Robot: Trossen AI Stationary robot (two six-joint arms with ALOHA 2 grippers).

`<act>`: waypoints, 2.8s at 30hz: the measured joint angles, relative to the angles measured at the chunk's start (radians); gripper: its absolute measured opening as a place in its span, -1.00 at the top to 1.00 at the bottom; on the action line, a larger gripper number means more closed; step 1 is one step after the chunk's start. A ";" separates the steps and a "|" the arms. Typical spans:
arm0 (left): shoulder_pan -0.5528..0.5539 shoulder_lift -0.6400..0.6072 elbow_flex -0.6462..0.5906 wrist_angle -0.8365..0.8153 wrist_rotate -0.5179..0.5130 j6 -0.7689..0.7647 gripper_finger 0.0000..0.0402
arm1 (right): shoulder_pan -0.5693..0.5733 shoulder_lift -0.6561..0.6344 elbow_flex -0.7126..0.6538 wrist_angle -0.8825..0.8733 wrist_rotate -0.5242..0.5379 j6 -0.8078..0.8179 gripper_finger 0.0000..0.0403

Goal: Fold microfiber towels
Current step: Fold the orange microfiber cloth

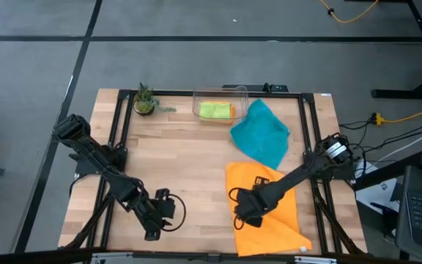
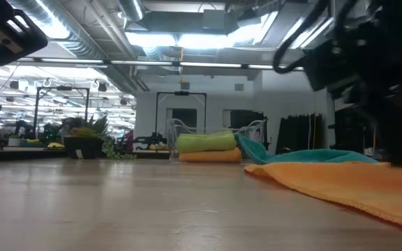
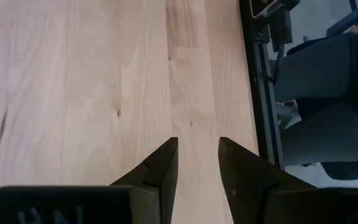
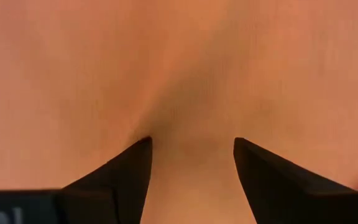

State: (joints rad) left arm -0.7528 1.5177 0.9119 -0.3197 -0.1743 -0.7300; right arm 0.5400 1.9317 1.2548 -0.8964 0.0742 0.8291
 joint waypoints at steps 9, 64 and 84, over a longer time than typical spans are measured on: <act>0.028 0.000 0.000 0.000 0.000 0.000 0.46 | -0.045 0.017 -0.244 0.953 0.165 -0.188 -0.14; 0.548 0.138 0.000 0.336 0.031 0.189 0.46 | -0.023 -0.144 -0.158 -0.533 0.061 -0.140 -0.14; 0.434 0.232 0.005 -0.205 -0.156 -0.036 0.46 | -0.035 -0.148 -0.126 -0.077 0.291 -0.123 -0.14</act>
State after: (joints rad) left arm -0.3189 1.7495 0.9171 -0.5244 -0.3303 -0.7664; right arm 0.5046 1.7840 1.1290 -0.9733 0.3657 0.7066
